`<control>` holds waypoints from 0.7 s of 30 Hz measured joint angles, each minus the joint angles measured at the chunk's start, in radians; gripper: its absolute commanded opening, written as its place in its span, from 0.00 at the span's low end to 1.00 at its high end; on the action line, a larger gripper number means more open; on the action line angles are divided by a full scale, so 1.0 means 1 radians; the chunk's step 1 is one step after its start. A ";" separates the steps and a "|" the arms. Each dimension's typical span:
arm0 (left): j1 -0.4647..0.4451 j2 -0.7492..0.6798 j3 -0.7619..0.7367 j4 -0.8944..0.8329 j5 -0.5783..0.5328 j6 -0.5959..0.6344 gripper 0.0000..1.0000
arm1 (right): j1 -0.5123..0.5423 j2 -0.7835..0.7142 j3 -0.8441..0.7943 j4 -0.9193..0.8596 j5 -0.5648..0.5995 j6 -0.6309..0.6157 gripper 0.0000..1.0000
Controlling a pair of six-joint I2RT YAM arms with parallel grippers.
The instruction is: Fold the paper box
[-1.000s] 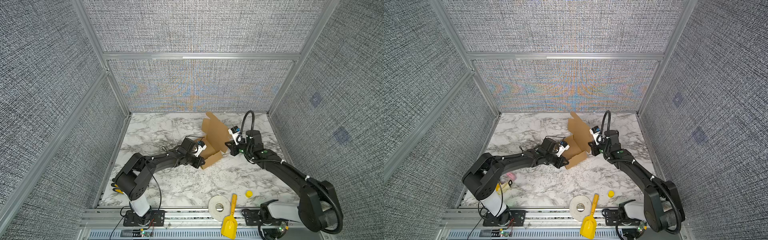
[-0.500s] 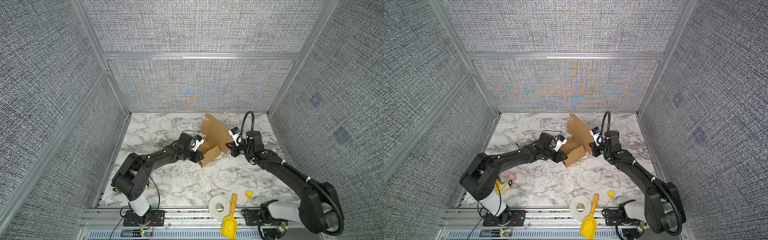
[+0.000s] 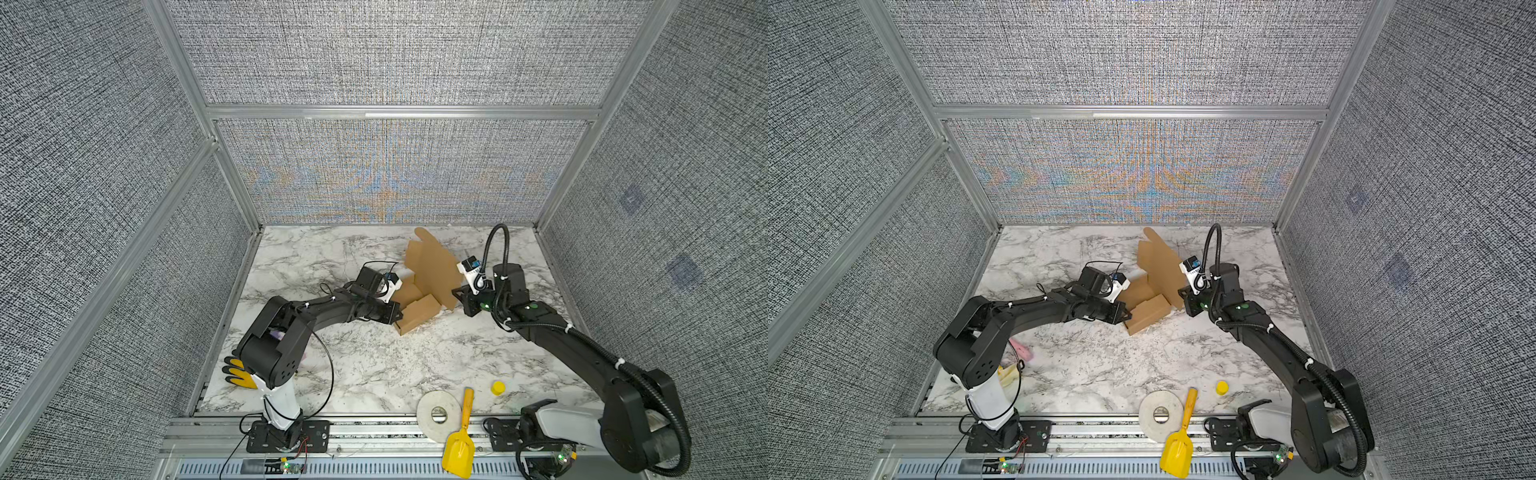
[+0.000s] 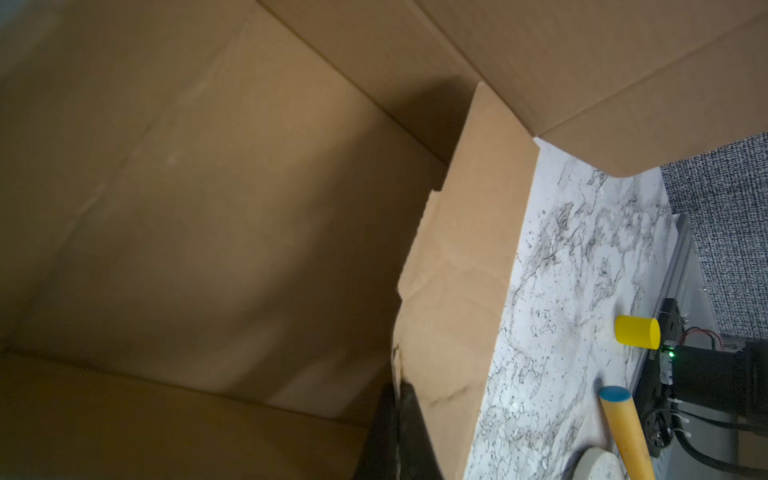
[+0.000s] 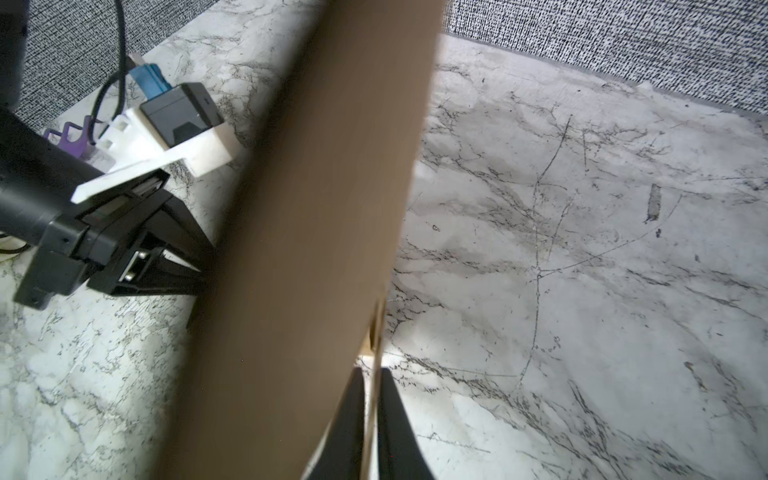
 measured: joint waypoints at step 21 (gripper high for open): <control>-0.016 0.006 0.013 -0.005 -0.033 -0.003 0.04 | 0.639 -0.472 -0.438 -0.026 0.748 0.981 0.58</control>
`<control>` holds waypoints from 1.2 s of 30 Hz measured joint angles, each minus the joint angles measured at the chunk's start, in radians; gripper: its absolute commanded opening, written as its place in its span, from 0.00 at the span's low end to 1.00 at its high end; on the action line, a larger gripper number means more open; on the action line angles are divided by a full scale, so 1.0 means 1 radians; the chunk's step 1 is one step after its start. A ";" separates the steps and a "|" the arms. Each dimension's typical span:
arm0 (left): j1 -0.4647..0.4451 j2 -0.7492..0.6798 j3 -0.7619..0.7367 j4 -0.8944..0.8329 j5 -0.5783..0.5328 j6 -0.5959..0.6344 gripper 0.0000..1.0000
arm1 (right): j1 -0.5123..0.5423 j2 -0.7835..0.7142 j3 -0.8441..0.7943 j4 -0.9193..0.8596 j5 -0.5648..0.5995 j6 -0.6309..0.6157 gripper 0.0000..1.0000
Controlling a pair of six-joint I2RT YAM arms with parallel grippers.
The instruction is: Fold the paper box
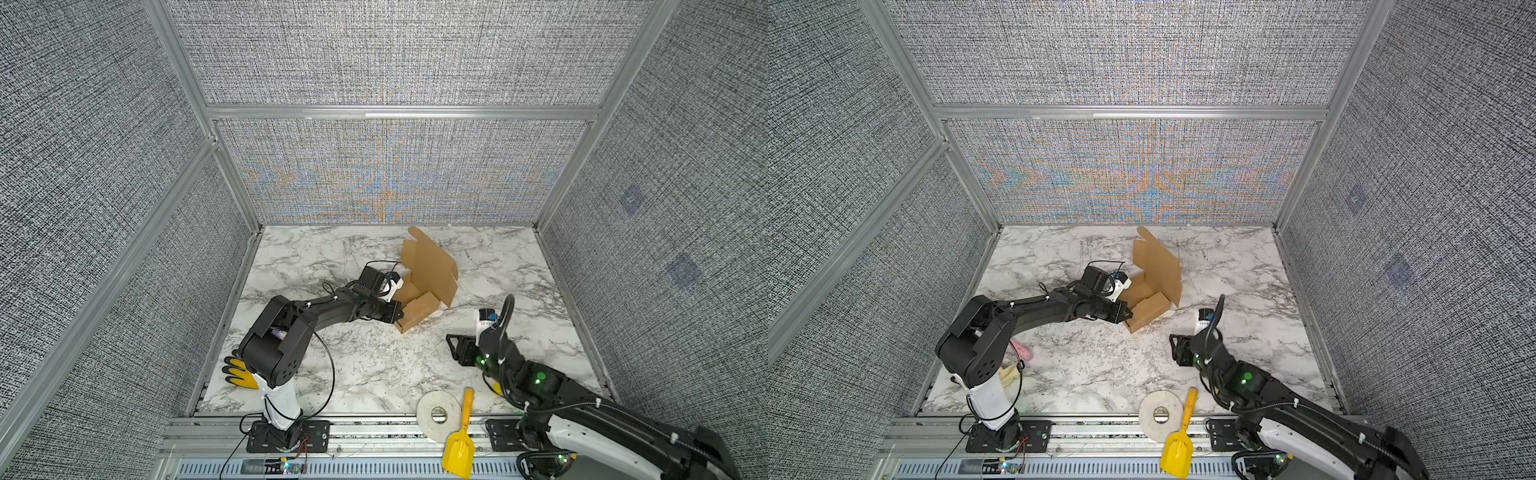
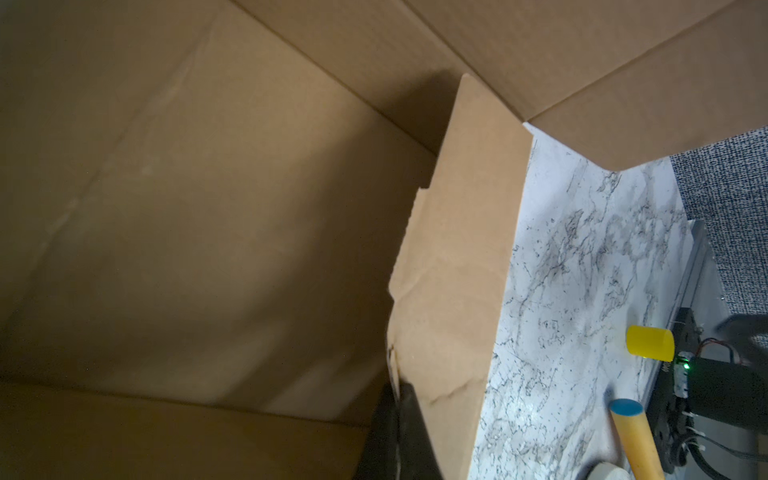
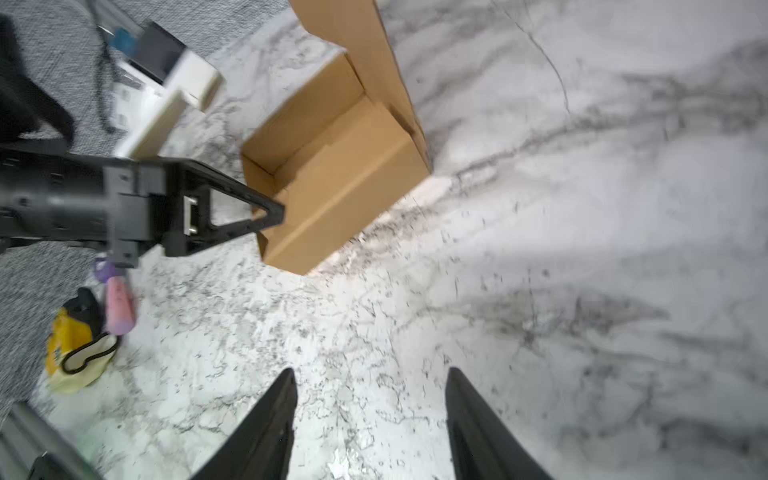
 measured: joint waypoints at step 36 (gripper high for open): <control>-0.024 -0.001 0.009 -0.003 -0.031 0.008 0.33 | -0.130 0.925 0.378 0.468 -0.013 0.299 0.56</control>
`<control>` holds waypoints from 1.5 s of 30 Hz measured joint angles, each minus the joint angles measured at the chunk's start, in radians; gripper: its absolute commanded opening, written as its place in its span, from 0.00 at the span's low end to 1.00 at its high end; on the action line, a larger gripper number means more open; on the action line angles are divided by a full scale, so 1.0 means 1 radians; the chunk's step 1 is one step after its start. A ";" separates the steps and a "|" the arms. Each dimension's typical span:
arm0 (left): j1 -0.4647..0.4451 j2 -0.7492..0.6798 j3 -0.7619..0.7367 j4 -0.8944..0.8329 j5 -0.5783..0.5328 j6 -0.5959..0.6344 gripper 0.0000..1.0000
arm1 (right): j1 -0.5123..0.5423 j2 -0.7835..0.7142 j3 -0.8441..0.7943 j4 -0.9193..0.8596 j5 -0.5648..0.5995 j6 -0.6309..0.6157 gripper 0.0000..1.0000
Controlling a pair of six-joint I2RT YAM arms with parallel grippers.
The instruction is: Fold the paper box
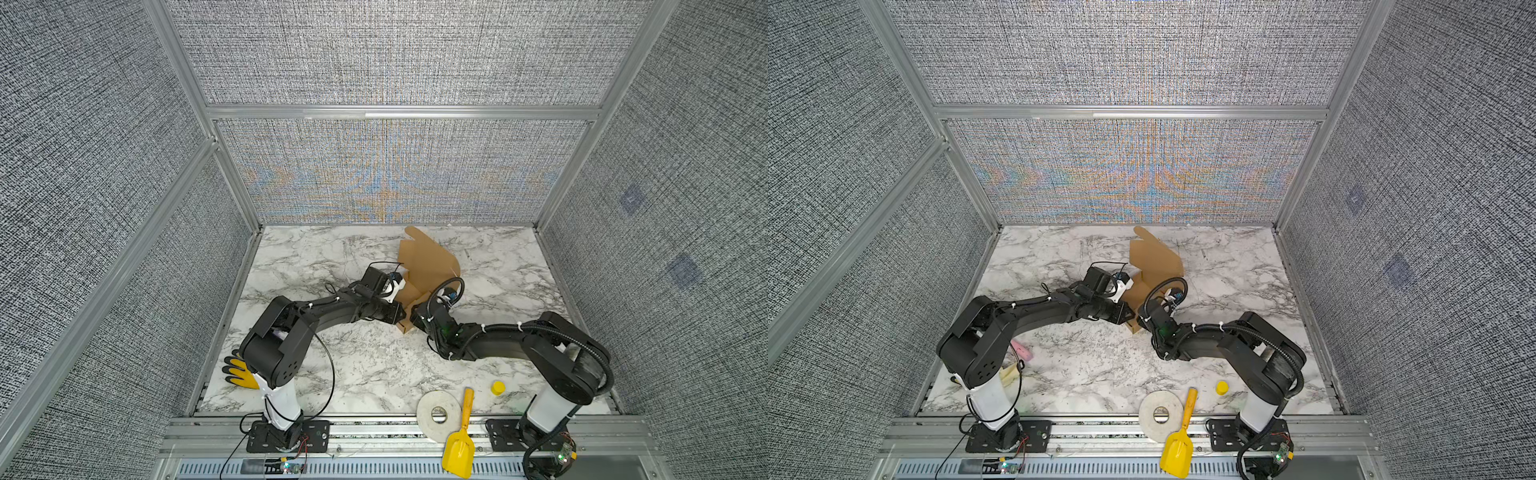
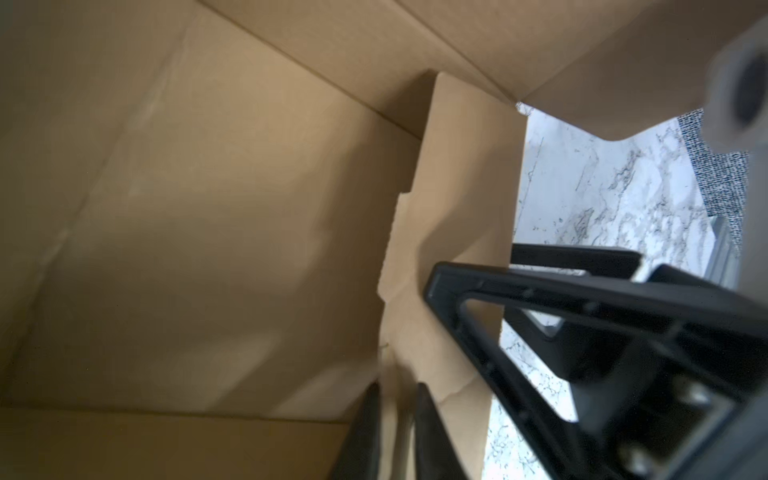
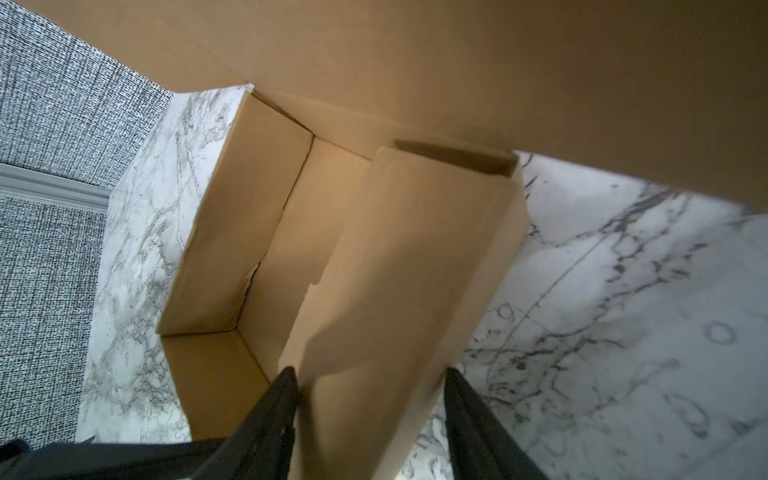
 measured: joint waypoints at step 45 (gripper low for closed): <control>0.244 -0.352 -0.001 -0.145 -0.231 0.176 0.64 | -0.189 -0.015 0.167 -0.599 -0.216 -0.629 0.00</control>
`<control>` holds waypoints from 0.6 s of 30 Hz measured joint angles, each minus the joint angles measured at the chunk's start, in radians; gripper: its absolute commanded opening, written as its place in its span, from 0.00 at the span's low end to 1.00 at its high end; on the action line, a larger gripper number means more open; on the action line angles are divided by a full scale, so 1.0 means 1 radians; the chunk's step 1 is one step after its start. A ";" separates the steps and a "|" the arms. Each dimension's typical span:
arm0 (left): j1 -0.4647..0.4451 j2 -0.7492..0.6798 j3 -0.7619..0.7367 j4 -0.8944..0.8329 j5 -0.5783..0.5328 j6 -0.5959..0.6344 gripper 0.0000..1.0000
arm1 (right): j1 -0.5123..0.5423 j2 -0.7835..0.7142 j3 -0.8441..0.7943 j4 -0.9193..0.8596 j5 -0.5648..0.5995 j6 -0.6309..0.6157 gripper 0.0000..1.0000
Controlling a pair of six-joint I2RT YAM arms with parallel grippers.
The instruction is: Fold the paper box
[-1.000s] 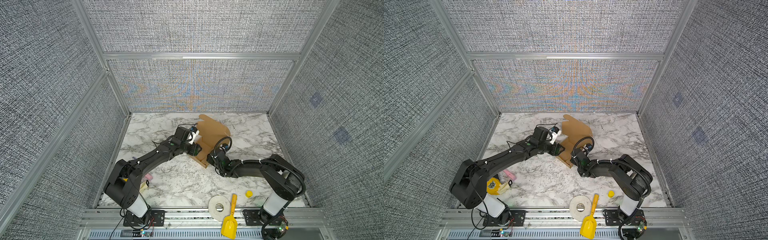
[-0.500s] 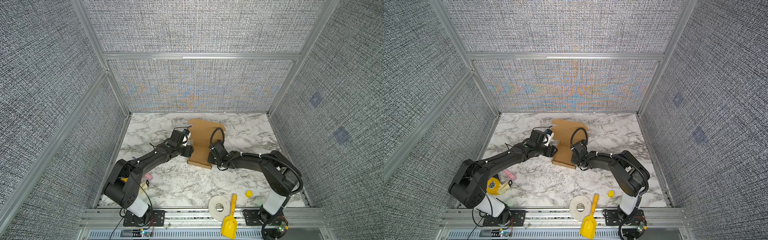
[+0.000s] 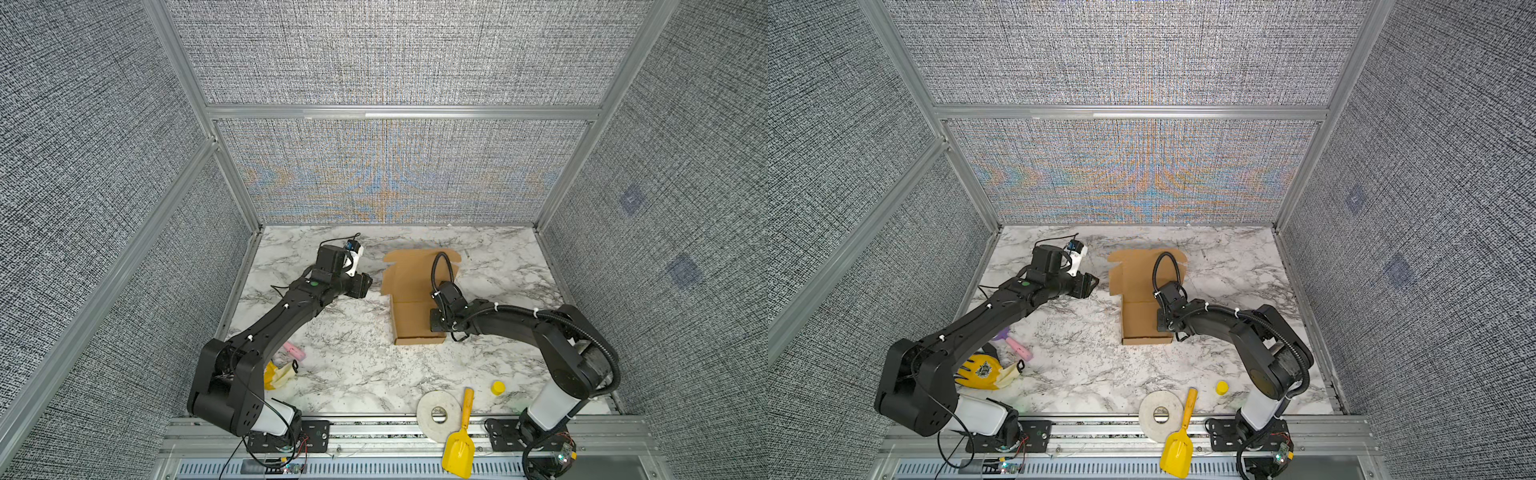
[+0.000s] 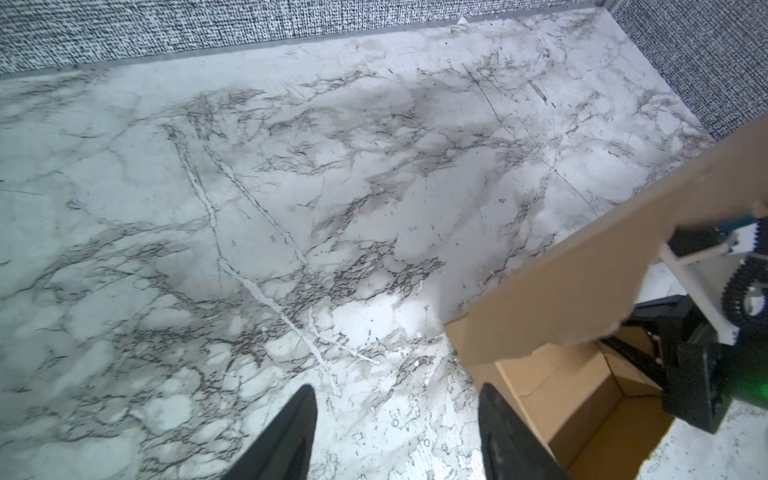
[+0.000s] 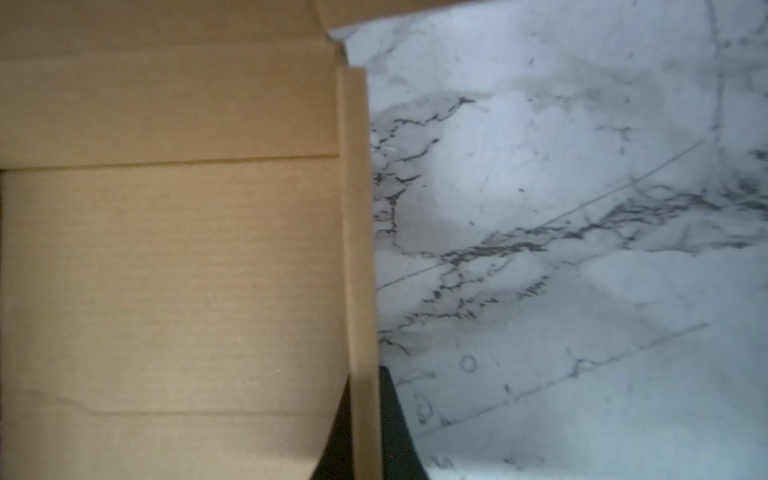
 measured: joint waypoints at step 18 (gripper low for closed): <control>0.058 0.006 -0.028 0.014 0.039 0.026 0.64 | -0.005 -0.020 0.030 -0.146 0.043 -0.118 0.40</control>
